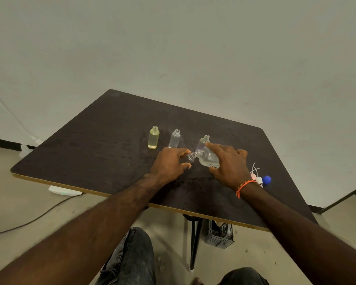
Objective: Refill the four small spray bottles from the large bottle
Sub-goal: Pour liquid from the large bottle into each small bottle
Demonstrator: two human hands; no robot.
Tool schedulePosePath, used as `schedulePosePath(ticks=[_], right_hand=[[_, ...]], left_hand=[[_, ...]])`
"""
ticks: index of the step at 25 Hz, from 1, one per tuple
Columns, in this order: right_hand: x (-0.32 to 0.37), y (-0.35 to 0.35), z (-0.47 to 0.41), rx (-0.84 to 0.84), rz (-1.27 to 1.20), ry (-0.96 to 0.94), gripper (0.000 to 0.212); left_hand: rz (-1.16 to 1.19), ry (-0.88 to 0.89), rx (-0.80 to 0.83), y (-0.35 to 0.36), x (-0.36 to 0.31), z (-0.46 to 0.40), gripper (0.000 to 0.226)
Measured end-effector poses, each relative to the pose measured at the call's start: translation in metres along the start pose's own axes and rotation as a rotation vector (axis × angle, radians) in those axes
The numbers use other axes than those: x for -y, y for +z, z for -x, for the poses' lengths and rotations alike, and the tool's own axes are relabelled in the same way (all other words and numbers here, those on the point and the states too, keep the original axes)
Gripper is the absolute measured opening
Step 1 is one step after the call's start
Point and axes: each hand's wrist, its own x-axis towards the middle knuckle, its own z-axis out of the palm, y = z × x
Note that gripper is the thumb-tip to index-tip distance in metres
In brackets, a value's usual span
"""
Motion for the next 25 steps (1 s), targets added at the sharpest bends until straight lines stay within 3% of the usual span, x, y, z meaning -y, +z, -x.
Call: schedulePosePath(ticks=[25], right_hand=[[-0.0008,-0.0044,-0.0061,-0.041,0.087,-0.079,0.073]], left_hand=[[-0.005,0.016,0.011,-0.0008,0.0015,-0.001,0.057]])
